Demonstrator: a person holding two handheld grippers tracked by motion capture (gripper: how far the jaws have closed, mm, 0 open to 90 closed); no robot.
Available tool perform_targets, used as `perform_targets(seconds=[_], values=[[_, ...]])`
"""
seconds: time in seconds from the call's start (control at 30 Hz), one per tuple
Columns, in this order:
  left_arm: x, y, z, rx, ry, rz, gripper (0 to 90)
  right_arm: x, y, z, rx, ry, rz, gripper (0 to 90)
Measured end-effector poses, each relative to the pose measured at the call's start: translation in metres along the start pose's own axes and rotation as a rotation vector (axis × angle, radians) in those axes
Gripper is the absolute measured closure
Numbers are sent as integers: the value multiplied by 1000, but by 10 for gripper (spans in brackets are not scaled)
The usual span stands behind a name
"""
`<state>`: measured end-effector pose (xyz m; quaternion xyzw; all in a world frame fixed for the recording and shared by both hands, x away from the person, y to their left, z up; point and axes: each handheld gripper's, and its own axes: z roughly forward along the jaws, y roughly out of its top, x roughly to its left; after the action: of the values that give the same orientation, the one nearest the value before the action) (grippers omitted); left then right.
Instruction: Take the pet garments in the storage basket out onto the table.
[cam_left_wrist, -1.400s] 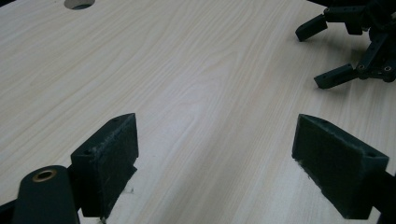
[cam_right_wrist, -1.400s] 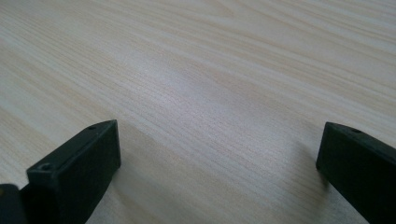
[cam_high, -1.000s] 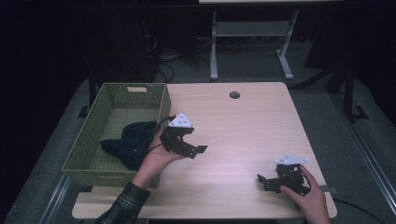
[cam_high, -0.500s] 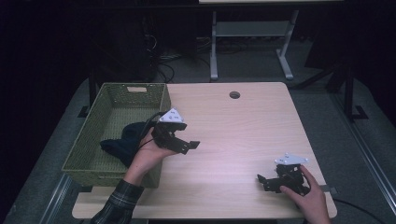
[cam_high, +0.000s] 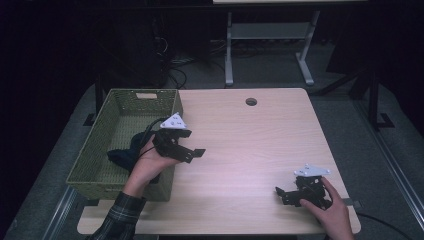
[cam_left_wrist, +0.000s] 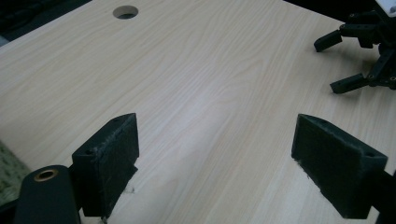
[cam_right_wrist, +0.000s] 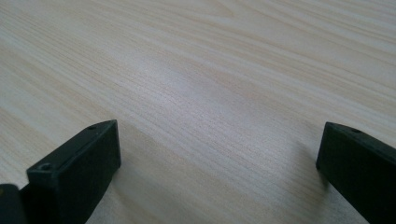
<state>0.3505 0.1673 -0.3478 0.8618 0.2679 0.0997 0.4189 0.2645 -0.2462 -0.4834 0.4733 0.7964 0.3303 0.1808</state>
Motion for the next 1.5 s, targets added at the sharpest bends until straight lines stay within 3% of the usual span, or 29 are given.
perform_targets(seconds=[1.2,1.5], values=[[42,-30,-47,20,102,-88,146,0,0,0,-1,0,3,0],[56,-43,-61,36,148,-111,146,0,0,0,0,0,3,0]])
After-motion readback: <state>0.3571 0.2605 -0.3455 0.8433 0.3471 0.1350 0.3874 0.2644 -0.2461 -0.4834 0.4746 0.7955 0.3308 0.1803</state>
